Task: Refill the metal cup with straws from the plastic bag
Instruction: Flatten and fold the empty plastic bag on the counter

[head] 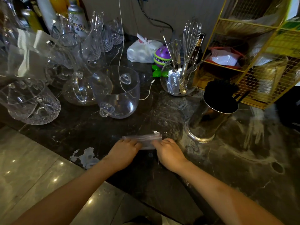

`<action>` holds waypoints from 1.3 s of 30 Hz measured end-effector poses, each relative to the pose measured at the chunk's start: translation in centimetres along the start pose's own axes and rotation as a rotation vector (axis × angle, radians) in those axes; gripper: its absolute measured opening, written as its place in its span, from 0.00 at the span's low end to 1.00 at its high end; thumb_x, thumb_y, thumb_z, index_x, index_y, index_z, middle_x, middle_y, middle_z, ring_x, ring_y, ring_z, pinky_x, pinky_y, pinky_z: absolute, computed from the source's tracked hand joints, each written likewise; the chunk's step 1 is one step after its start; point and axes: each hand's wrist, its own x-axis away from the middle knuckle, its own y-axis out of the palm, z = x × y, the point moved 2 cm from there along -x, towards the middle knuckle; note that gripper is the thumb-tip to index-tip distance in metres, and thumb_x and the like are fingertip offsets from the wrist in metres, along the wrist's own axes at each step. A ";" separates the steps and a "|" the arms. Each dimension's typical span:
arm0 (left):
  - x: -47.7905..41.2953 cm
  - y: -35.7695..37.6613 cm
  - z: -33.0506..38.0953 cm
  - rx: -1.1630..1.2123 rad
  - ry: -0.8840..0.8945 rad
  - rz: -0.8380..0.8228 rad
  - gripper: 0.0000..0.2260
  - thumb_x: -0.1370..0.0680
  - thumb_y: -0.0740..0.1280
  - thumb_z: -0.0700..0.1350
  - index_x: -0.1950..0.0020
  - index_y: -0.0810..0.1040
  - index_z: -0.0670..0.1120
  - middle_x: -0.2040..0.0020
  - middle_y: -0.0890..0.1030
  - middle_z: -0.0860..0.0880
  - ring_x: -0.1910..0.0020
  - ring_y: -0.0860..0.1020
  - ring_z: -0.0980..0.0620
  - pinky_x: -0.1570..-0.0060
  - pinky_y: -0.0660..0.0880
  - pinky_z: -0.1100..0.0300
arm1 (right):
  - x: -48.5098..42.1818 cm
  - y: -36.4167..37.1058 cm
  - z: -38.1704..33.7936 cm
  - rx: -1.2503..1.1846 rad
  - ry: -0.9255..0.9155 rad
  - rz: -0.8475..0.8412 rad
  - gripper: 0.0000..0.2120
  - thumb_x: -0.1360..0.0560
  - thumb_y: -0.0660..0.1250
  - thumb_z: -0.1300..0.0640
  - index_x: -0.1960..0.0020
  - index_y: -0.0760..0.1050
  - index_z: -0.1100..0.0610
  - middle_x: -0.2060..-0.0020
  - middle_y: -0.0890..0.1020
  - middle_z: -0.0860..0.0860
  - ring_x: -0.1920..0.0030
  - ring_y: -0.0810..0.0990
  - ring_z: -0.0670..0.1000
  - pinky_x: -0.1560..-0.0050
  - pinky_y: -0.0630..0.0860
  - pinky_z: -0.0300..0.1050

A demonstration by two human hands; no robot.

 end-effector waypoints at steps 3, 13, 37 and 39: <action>-0.2 -0.9 -0.2 0.085 -0.045 0.001 0.21 0.25 0.61 0.42 0.33 0.61 0.47 0.34 0.72 0.43 0.38 0.73 0.46 0.38 0.70 0.53 | -0.4 -0.7 0.0 -0.096 0.064 -0.039 0.12 0.26 0.57 0.66 0.43 0.70 0.61 0.57 0.82 0.59 0.57 0.80 0.60 0.49 0.74 0.50; -2.5 -1.6 -3.5 0.475 -0.177 -0.048 0.08 0.27 0.64 0.41 0.48 0.72 0.47 0.43 0.76 0.44 0.46 0.75 0.48 0.43 0.73 0.53 | -2.5 -1.1 1.7 -0.383 0.329 -0.072 0.04 0.25 0.60 0.63 0.51 0.70 0.57 0.56 0.78 0.54 0.56 0.78 0.53 0.60 0.69 0.42; -4.7 -2.6 -4.6 0.434 -0.138 -0.168 0.19 0.29 0.68 0.42 0.39 0.71 0.46 0.44 0.78 0.44 0.45 0.76 0.48 0.43 0.73 0.54 | -4.2 -0.8 2.6 -0.344 0.467 -0.251 0.18 0.27 0.66 0.57 0.38 0.71 0.59 0.40 0.77 0.58 0.41 0.75 0.55 0.42 0.72 0.47; -4.9 -2.5 -4.5 0.442 -0.110 -0.206 0.19 0.30 0.69 0.42 0.39 0.71 0.46 0.48 0.78 0.46 0.48 0.76 0.49 0.46 0.73 0.56 | -4.1 -1.0 2.4 -0.333 0.463 -0.285 0.16 0.28 0.67 0.58 0.41 0.73 0.60 0.42 0.77 0.58 0.43 0.75 0.55 0.48 0.71 0.45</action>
